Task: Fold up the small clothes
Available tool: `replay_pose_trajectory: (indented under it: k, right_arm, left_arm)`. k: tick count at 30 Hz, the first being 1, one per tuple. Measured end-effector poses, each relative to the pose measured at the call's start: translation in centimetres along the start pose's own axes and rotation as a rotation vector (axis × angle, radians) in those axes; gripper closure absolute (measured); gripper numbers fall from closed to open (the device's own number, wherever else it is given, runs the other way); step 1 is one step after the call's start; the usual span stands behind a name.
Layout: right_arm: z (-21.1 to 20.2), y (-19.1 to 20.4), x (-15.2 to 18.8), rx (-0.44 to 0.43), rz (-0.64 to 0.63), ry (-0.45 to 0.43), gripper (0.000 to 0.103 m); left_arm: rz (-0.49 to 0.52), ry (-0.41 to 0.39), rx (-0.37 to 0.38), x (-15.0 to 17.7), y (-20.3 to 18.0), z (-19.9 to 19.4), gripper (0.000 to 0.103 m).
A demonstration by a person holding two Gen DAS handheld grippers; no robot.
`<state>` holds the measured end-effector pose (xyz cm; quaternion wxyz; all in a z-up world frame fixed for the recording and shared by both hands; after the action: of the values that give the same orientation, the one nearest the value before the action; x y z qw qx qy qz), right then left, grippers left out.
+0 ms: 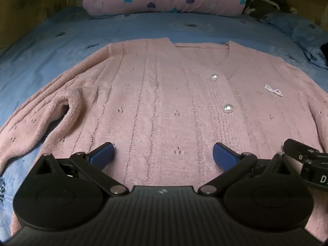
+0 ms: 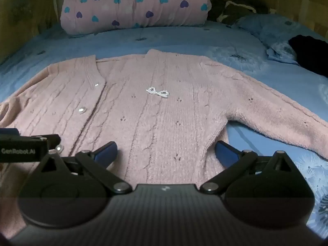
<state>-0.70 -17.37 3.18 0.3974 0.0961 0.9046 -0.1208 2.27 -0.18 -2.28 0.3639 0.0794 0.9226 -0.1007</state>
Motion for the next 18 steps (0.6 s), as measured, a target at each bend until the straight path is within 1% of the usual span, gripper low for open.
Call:
replay_pose_trajectory:
  k: [1,2,7,8,12,18]
  right_arm:
    - [-0.01,-0.02,0.03,0.001,0.001,-0.005,0.0]
    - [-0.01,-0.04,0.07,0.002,0.001,-0.006,0.0]
    - [0.33,-0.21,0.05,0.006,0.003,0.002,0.0]
    - [-0.15,0.07,-0.59,0.008,0.005,0.004,0.0]
    - [-0.12,0.26,-0.8,0.012,0.005,0.009,0.0]
    - [-0.31,-0.09,-0.12,0.005,0.006,-0.013,0.0]
  left_arm:
    - [0.0,-0.003,0.002,-0.09,-0.08,0.08,0.0]
    - [-0.021,-0.001,0.011,-0.05,0.46,0.23,0.0]
    - [-0.019,-0.031,0.011,0.25,0.75,0.4,0.0]
    - [-0.019,-0.033,0.01,0.3,0.67,0.37,0.0]
    - [-0.019,-0.02,0.002,-0.06,0.25,0.15,0.0]
    - [-0.023,-0.02,0.004,0.02,0.28,0.14,0.0]
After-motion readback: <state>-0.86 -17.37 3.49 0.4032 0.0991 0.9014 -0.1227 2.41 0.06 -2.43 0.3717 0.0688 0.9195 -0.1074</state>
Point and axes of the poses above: each gripper's, at about its wrist camera, not at the fingertips, and z roughly the way its jaws point, y to its left, x to its underside, the point moved 3 cm from there along z, roughly the way its jaws point, and after that the axes turned 14 degrees about x, right-handed, at the moved point
